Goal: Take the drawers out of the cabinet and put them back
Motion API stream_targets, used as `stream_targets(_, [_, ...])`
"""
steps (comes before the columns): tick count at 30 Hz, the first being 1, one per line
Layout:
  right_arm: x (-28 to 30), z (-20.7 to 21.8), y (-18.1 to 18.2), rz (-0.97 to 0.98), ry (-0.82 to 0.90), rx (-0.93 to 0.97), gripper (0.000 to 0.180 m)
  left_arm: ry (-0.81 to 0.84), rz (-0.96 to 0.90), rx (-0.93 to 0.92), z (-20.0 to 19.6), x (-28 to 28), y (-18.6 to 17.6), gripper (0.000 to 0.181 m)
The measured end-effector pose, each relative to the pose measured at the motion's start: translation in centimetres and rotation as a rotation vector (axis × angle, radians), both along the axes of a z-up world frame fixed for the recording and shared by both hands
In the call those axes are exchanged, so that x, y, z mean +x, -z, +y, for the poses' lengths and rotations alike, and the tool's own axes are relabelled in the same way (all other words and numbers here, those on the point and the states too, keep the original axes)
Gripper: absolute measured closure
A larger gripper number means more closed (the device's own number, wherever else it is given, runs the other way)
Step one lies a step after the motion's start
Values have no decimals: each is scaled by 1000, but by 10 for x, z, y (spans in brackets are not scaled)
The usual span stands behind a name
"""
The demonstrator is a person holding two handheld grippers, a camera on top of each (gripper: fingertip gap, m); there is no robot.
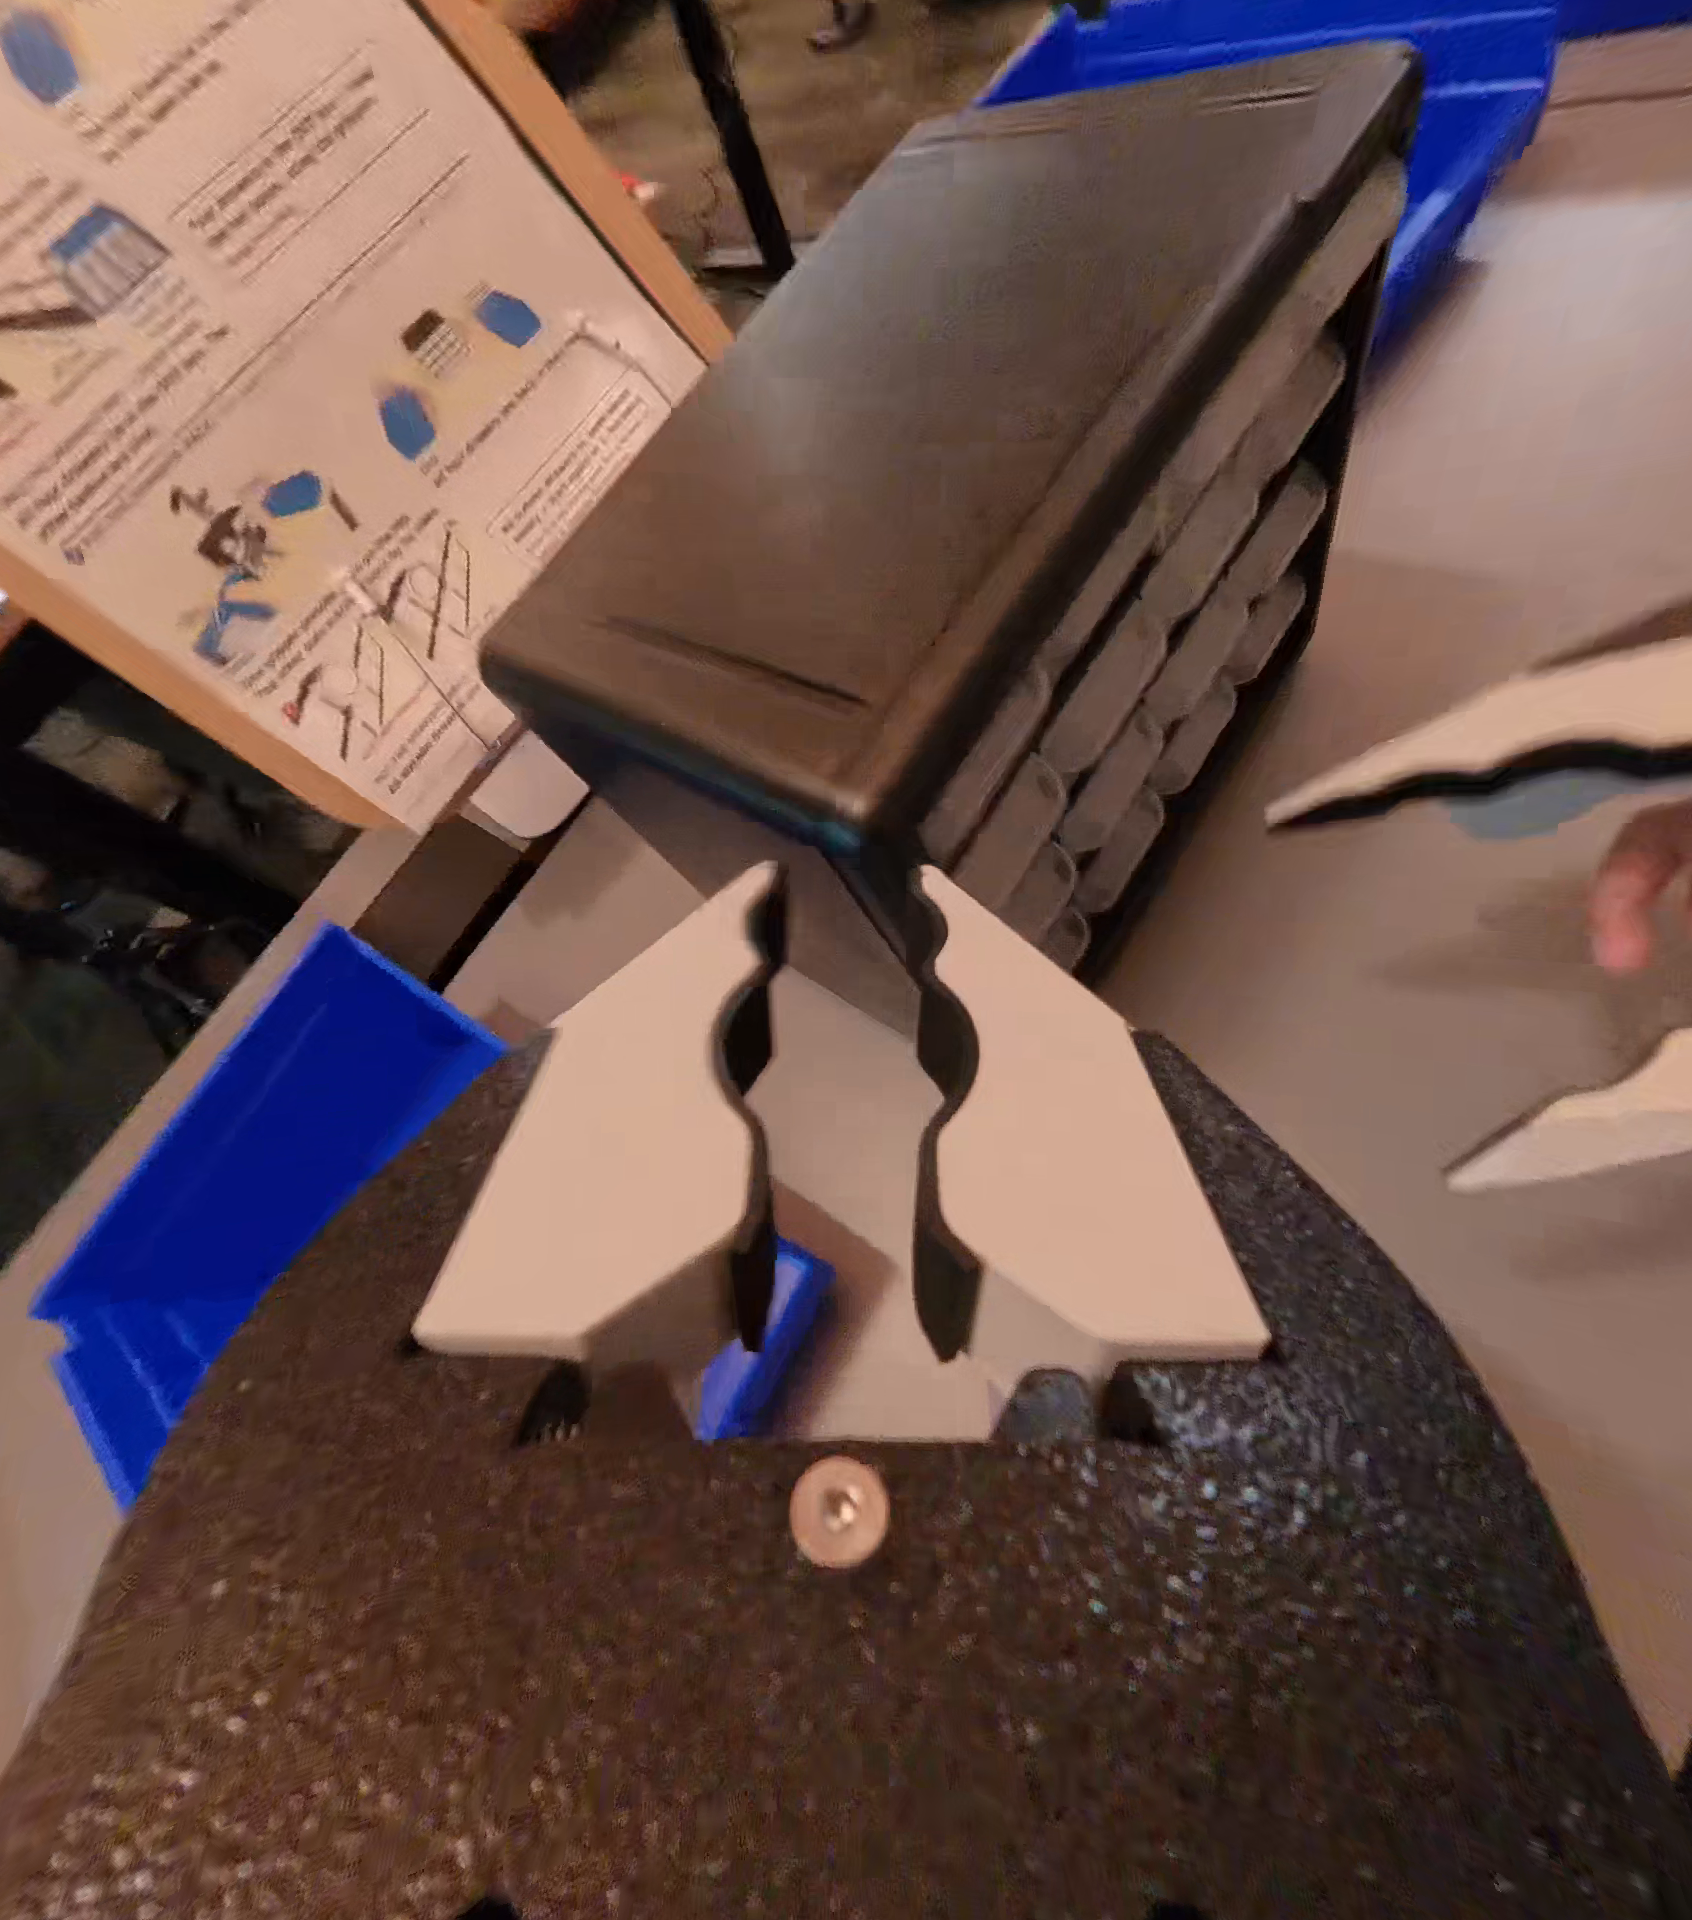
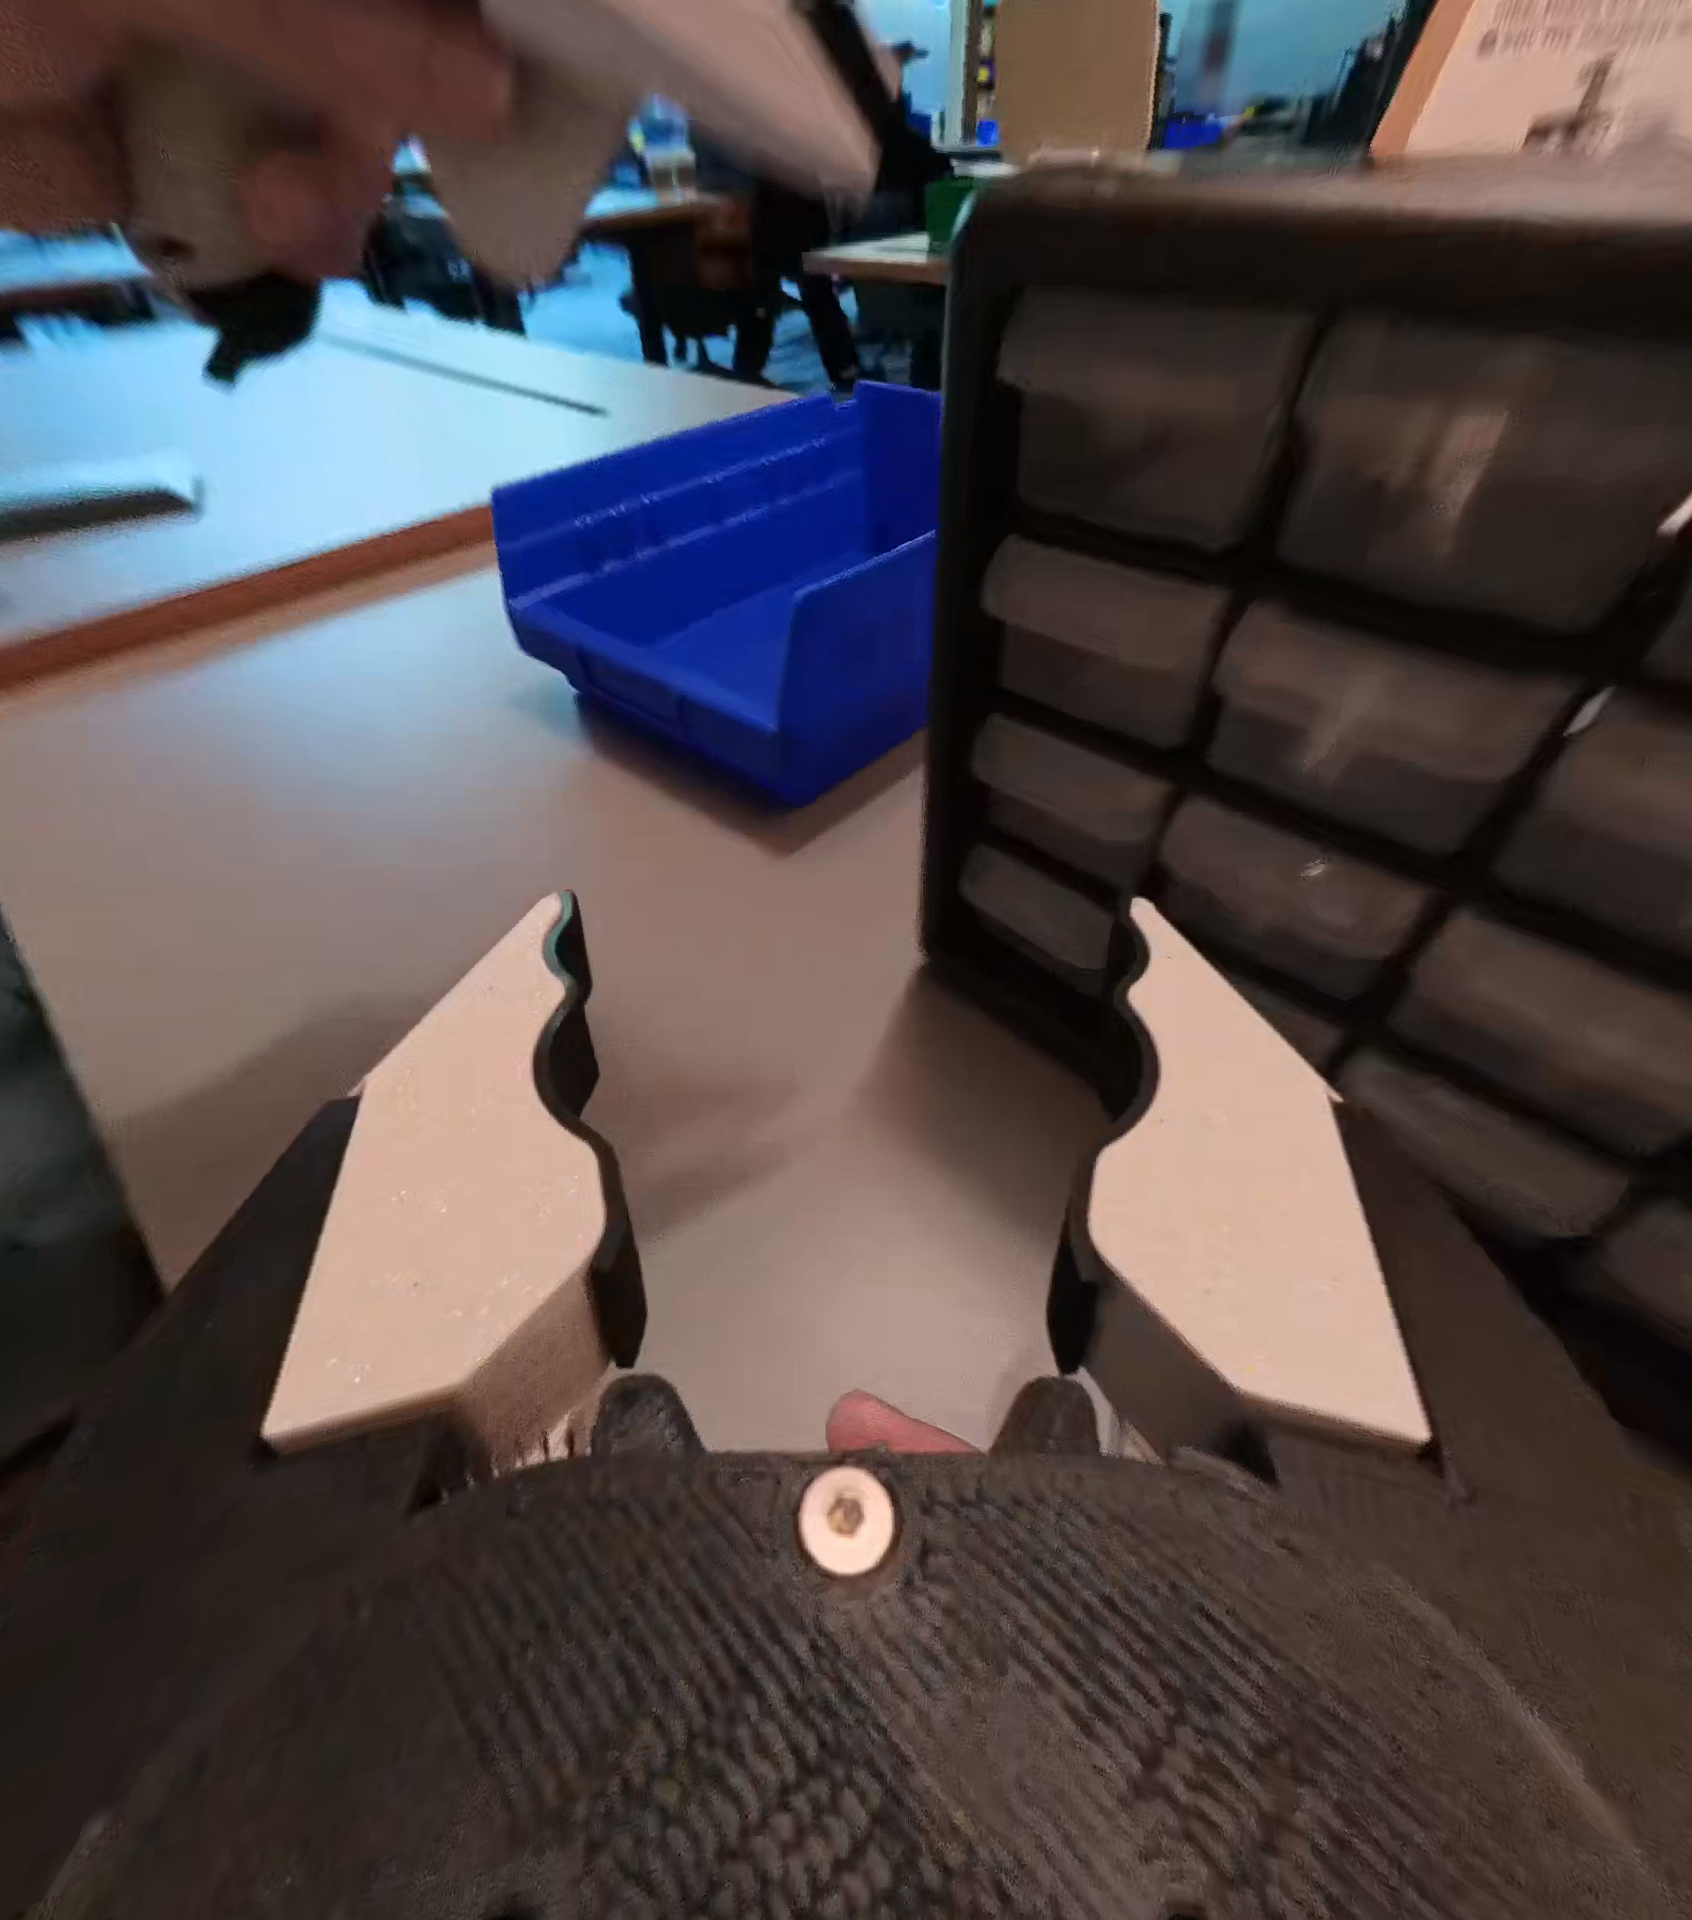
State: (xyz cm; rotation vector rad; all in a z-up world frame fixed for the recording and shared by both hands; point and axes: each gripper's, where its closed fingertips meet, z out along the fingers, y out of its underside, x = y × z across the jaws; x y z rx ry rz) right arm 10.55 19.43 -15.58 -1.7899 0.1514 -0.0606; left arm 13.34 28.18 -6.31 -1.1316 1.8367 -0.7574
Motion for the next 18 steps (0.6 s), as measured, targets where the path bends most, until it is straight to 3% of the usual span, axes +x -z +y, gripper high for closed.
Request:
stream_targets(1, [-6, 6, 4, 71, -4, 31, 82, 36, 30, 9, 2, 6, -9, 178])
stream_targets(2, [-10, 11, 8, 143, -1, 67, 82, 80, 53, 4, 3, 12, -20, 181])
stream_targets(5, [-14, 23, 19, 317, 10, 117, 85, 204, 182, -15, 4, 29, -39, 181])
stream_targets(8, [-7, 30, 29, 476, 45, 148, 87, 220, 369, 42, 15, 49, -45, 181])
stream_targets(12, [2, 37, 33, 661, 69, 212, 97, 247, 568, 163, 25, 76, -42, 181])
stream_targets(18, [14, 42, 33, 770, 87, 245, 107, 324, 831, 249, 17, 102, -21, 181])
